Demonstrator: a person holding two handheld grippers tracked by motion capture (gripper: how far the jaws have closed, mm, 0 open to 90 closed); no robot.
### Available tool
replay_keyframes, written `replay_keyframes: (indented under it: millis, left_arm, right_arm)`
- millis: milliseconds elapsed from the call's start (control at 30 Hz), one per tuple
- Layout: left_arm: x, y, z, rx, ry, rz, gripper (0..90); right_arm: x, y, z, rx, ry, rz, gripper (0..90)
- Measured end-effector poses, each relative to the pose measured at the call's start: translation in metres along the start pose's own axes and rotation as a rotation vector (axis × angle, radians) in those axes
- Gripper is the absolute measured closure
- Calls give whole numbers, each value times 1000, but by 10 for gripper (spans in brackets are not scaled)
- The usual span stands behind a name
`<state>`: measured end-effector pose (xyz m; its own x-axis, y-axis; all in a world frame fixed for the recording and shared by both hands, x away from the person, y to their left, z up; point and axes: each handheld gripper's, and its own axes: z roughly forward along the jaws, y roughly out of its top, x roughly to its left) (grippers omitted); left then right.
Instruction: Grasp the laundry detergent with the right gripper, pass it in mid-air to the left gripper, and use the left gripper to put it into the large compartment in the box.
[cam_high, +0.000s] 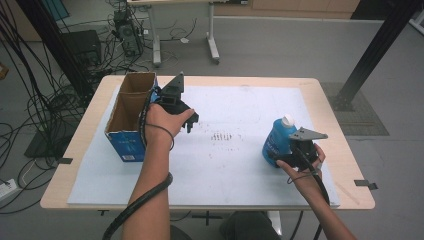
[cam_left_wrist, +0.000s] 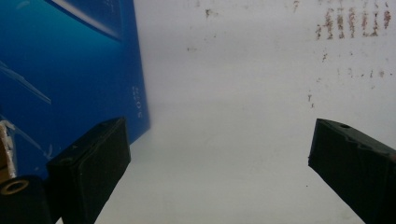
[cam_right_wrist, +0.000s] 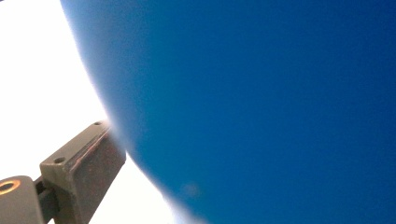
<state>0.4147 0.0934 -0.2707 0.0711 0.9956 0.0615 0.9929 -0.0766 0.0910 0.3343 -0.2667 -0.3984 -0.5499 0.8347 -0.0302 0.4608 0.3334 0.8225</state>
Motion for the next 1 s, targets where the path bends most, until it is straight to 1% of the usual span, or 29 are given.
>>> replay_keyframes:
  millis: [633,1000]
  left_arm:
    - [0,0,0,-1,-2,-3,60]
    - [-1,0,0,3,2,2,60]
  right_arm:
    - [-1,0,-1,2,-1,-2,41]
    - [-2,-1,-1,8,-2,-4,51]
